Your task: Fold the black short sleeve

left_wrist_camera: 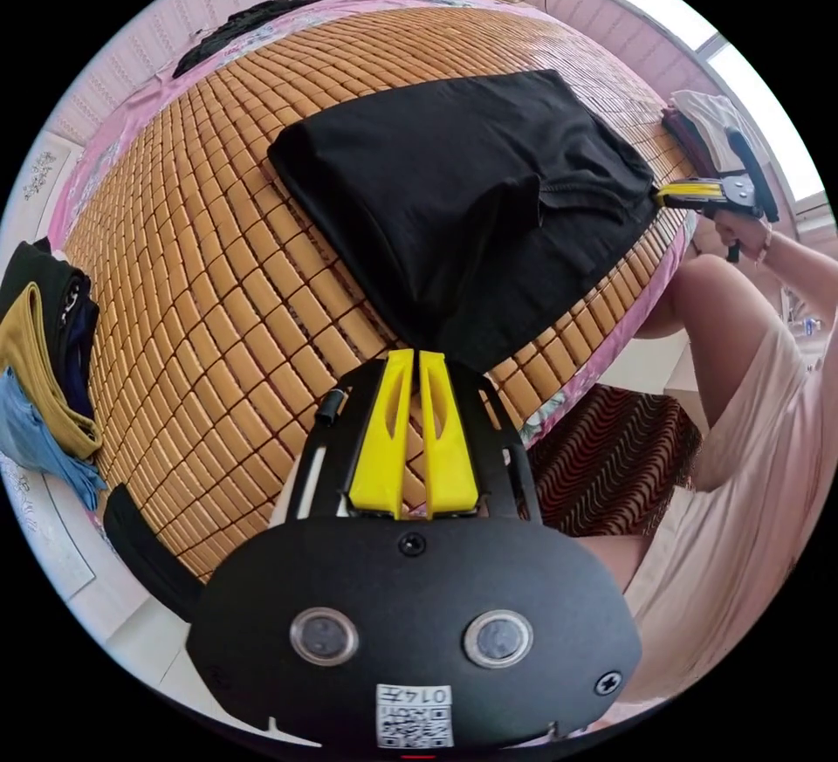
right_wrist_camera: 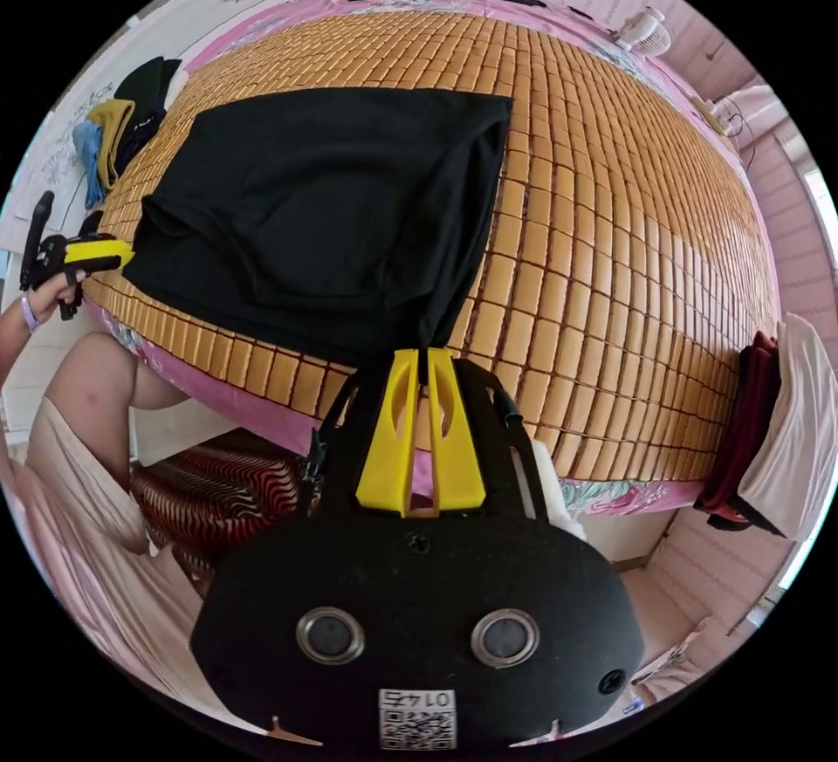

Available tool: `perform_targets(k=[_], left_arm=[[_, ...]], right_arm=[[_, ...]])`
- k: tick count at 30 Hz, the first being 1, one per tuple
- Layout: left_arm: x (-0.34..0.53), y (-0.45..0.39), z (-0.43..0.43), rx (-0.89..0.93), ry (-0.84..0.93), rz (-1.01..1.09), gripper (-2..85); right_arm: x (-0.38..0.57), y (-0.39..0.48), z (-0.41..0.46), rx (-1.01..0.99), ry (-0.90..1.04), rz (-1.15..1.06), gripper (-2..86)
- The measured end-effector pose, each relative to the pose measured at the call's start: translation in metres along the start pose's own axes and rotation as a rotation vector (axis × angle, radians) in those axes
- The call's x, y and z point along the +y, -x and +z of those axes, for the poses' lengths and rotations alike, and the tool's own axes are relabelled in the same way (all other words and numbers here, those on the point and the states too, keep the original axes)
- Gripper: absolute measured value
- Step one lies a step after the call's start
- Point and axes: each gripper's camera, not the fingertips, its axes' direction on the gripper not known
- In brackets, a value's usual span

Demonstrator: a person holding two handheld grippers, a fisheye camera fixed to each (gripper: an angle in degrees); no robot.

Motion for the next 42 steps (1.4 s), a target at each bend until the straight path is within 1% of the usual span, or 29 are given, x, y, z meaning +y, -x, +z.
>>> perform_targets(k=[3,8,9,11,12,13,14,16,17,18,20,22,23,25,27,30,31,33,35,37,38,39,40,42], left_arm=[[0.013,-0.010,-0.003,-0.013,-0.026,0.007,-0.9],[0.032,-0.046,-0.008,-0.185,-0.052,0.085,-0.9],[0.036,-0.048,-0.009,-0.191,-0.065,0.081,-0.9],[0.055,-0.048,-0.014,-0.161,-0.123,0.003,-0.9],[0.061,-0.046,-0.015,-0.143,-0.123,-0.028,-0.9],[0.073,-0.042,-0.018,-0.089,-0.116,-0.093,-0.9],[0.087,-0.042,-0.023,-0.077,-0.117,-0.144,-0.9],[0.111,-0.048,-0.030,-0.113,-0.117,-0.169,-0.9],[0.127,-0.049,-0.035,-0.110,-0.138,-0.224,-0.9],[0.135,-0.049,-0.038,-0.096,-0.149,-0.251,-0.9],[0.165,-0.048,-0.052,0.008,-0.191,-0.325,-0.8],[0.185,-0.050,-0.065,0.071,-0.233,-0.334,-0.7],[0.198,-0.054,-0.073,0.071,-0.252,-0.338,-0.6],[0.215,-0.062,-0.084,0.062,-0.289,-0.333,-0.6],[0.228,-0.071,-0.091,0.086,-0.318,-0.325,-0.6],[0.238,-0.088,-0.096,0.095,-0.365,-0.289,-0.2],[0.237,-0.094,-0.098,0.084,-0.387,-0.275,0.3],[0.232,-0.103,-0.098,0.074,-0.415,-0.250,1.6],[0.217,-0.111,-0.097,0.093,-0.432,-0.201,3.9],[0.199,-0.118,-0.095,0.125,-0.421,-0.141,4.8],[0.188,-0.122,-0.094,0.123,-0.416,-0.114,5.1],[0.183,-0.125,-0.094,0.120,-0.417,-0.102,5.2],[0.174,-0.129,-0.094,0.113,-0.419,-0.086,5.4],[0.160,-0.135,-0.095,0.115,-0.415,-0.060,5.7]], right_arm=[[0.007,0.015,0.001,0.029,-0.035,0.032,0.9],[0.023,0.036,0.000,0.053,-0.098,0.080,0.9],[0.027,0.043,0.000,0.066,-0.114,0.078,0.9],[0.033,0.047,-0.003,0.047,-0.120,0.110,0.9],[0.035,0.046,-0.008,-0.012,-0.077,0.134,1.0],[0.039,0.047,-0.013,-0.108,-0.032,0.137,1.1],[0.042,0.047,-0.016,-0.152,-0.021,0.149,1.1],[0.064,0.054,-0.032,-0.273,-0.067,0.167,1.5],[0.070,0.057,-0.035,-0.280,-0.084,0.169,1.7],[0.080,0.062,-0.043,-0.257,-0.114,0.177,2.1],[0.094,0.072,-0.054,-0.187,-0.160,0.194,3.1],[0.109,0.090,-0.066,-0.160,-0.239,0.189,6.1],[0.112,0.096,-0.068,-0.164,-0.259,0.184,7.0],[0.114,0.129,-0.071,-0.184,-0.323,0.116,9.6],[0.108,0.162,-0.068,-0.164,-0.336,0.021,10.7],[0.090,0.219,-0.059,-0.107,-0.284,-0.149,10.4],[0.085,0.241,-0.055,-0.083,-0.298,-0.219,9.8],[0.077,0.267,-0.050,-0.048,-0.323,-0.289,9.5],[0.064,0.287,-0.041,-0.035,-0.294,-0.320,9.9],[0.048,0.310,-0.021,-0.007,-0.216,-0.373,10.8],[0.044,0.315,-0.015,0.015,-0.194,-0.381,10.6],[0.036,0.322,-0.005,0.078,-0.154,-0.370,10.2],[0.031,0.325,0.002,0.141,-0.117,-0.360,7.9],[0.028,0.327,0.005,0.175,-0.106,-0.350,4.9]])
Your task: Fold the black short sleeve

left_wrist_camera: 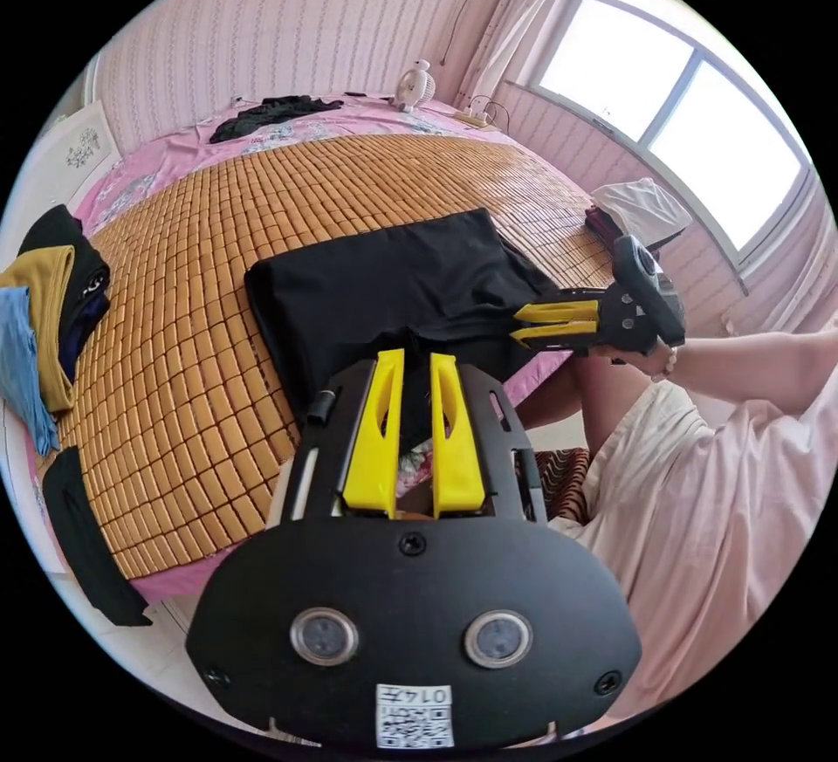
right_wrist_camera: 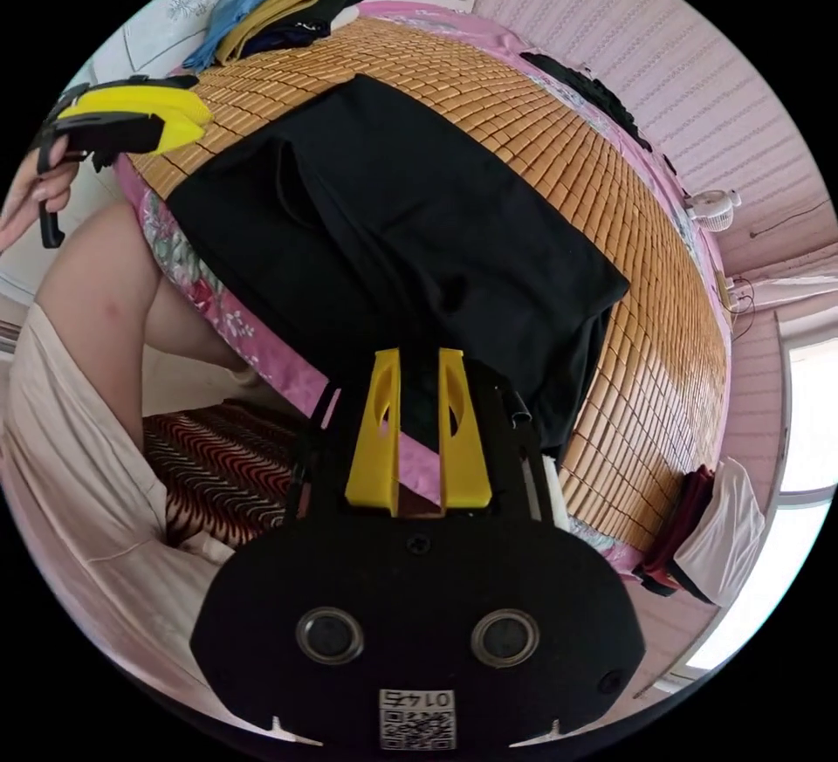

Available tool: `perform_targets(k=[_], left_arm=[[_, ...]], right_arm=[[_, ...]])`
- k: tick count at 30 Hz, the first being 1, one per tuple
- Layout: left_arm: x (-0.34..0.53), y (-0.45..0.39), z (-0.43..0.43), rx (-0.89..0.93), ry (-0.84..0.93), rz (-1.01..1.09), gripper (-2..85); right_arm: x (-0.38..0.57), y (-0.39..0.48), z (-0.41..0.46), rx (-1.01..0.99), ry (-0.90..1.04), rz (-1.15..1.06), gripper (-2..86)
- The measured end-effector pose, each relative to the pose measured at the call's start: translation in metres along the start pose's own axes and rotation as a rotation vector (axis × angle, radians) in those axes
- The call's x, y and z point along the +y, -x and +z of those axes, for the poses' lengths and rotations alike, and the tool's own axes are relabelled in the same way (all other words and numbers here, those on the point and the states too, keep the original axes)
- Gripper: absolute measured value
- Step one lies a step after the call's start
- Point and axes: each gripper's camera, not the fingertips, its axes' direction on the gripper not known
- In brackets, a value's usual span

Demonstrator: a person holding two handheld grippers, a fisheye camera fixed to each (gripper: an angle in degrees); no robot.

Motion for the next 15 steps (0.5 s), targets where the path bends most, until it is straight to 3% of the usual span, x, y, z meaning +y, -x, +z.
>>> perform_targets(k=[9,15], left_arm=[[-0.022,-0.020,0.014,-0.026,0.044,0.082,3.9],[0.001,-0.041,0.079,0.012,0.213,0.020,-0.3]], right_arm=[[0.005,-0.005,-0.017,-0.190,-0.043,-0.132,5.3],[-0.001,-0.013,-0.010,-0.215,-0.017,-0.110,7.2]])
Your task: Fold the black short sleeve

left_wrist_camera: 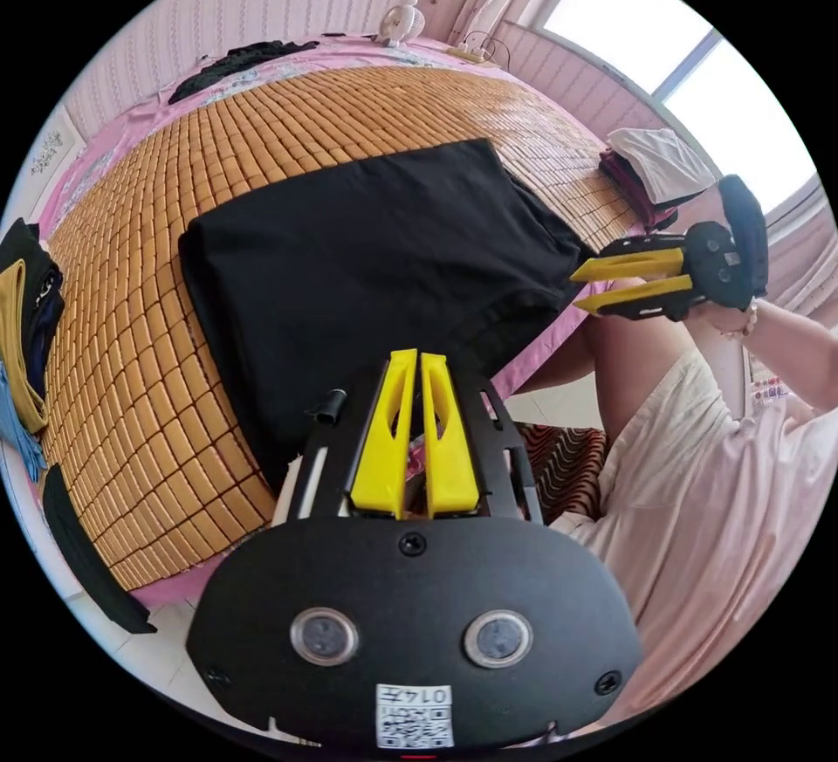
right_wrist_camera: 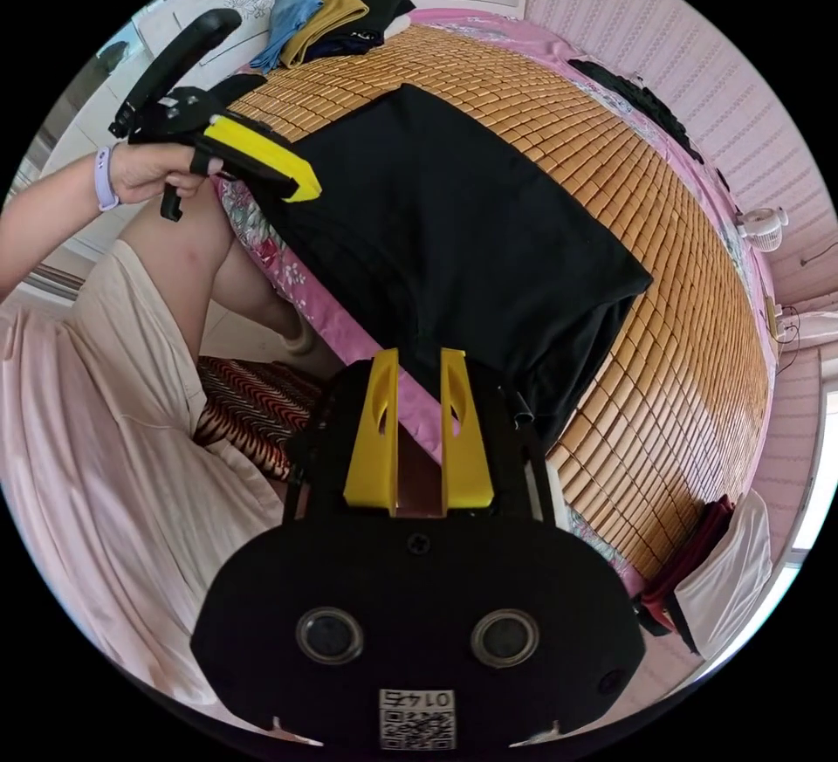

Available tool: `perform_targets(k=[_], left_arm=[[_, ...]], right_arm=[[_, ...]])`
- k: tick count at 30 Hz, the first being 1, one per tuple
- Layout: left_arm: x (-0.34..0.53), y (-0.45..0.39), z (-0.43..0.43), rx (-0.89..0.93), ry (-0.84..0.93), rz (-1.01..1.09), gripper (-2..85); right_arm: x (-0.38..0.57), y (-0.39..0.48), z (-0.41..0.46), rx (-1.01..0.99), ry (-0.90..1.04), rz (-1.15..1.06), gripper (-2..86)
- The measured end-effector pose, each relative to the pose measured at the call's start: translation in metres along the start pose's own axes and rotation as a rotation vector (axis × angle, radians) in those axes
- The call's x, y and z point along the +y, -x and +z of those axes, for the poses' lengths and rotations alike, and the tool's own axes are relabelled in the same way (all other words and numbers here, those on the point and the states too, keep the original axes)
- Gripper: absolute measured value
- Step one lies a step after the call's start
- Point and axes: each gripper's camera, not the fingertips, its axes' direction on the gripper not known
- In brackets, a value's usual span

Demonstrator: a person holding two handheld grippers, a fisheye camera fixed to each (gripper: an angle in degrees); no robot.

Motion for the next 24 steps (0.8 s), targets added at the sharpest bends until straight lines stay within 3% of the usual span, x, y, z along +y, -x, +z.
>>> perform_targets(k=[8,14,21,22,24], left_arm=[[0.018,-0.028,0.011,-0.123,0.033,0.035,-0.8],[-0.003,-0.071,-0.004,-0.099,-0.149,0.146,-0.9],[-0.035,-0.095,0.056,-0.078,-0.117,0.126,-1.0],[-0.036,-0.097,0.068,-0.070,-0.045,0.137,-1.0],[-0.028,-0.099,0.071,-0.065,-0.090,0.150,-1.0]], right_arm=[[-0.039,-0.026,0.007,0.027,0.019,-0.006,0.6],[-0.126,-0.052,0.017,-0.014,0.008,-0.077,-0.9],[-0.236,-0.081,0.066,0.095,0.177,-0.133,-0.7],[-0.244,-0.084,0.079,0.100,0.239,-0.170,-0.6],[-0.250,-0.085,0.085,0.136,0.266,-0.265,-0.5]])
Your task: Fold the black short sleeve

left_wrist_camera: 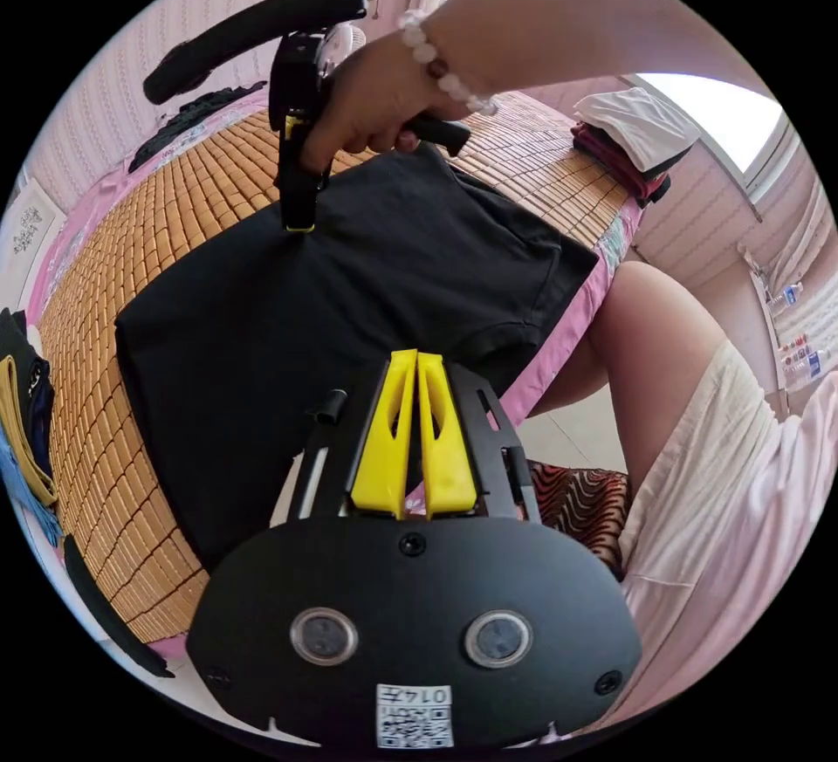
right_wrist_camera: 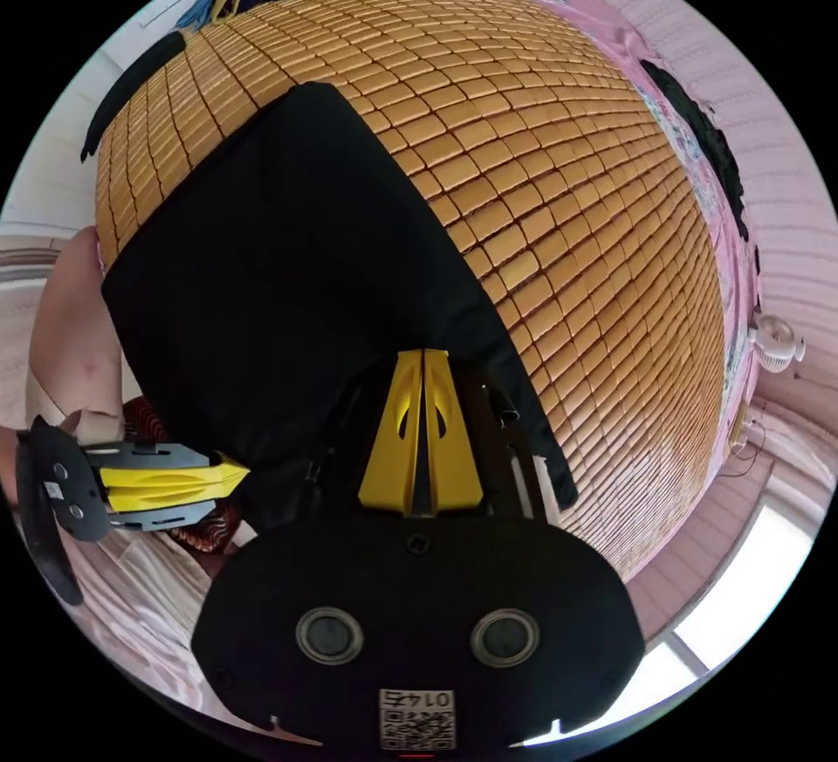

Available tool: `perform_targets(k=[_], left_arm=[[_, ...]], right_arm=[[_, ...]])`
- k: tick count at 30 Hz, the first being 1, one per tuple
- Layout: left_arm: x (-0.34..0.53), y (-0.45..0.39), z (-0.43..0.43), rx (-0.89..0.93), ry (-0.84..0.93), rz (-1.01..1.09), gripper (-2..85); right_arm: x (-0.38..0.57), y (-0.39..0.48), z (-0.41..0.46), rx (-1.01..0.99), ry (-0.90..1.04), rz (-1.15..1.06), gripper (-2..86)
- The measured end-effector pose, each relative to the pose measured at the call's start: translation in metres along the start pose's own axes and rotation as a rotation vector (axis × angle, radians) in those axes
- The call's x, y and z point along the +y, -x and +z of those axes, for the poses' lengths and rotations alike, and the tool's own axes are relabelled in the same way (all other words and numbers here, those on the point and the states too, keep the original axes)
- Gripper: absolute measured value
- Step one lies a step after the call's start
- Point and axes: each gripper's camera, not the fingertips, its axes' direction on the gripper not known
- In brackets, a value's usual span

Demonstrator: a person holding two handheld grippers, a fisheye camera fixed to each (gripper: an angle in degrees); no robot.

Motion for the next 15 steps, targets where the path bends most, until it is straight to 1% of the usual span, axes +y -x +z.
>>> perform_targets(k=[2,4,5,7,10,12,13,14,15], left_arm=[[0.007,0.004,0.003,0.043,-0.044,-0.023,-1.0],[0.011,0.008,0.005,0.088,-0.067,-0.043,-1.0],[0.014,0.008,0.006,0.099,-0.088,-0.042,-1.0],[0.017,0.003,0.008,0.087,-0.108,-0.037,-1.0],[0.017,-0.006,0.008,0.064,-0.098,-0.051,-1.0],[0.020,-0.014,0.006,0.113,-0.066,-0.011,-1.0],[0.026,-0.021,0.007,0.169,-0.024,0.033,-1.0],[0.035,-0.029,0.004,0.175,-0.020,0.060,-1.0],[0.040,-0.034,0.001,0.170,-0.025,0.075,-1.0]], right_arm=[[-0.002,-0.008,0.002,-0.020,0.021,-0.041,-0.4],[-0.005,-0.028,0.005,-0.102,0.068,0.005,-0.4],[-0.007,-0.031,0.006,-0.109,0.084,0.002,-0.4],[-0.015,-0.035,0.010,-0.091,0.167,-0.069,-0.4],[-0.015,-0.046,0.013,-0.100,0.236,-0.085,-0.4],[-0.005,-0.057,0.013,-0.129,0.216,-0.056,-0.4],[0.006,-0.065,0.011,-0.149,0.176,-0.033,-0.4],[0.014,-0.068,0.010,-0.156,0.148,-0.025,-0.4],[0.032,-0.074,0.005,-0.162,0.070,-0.001,-0.5]])
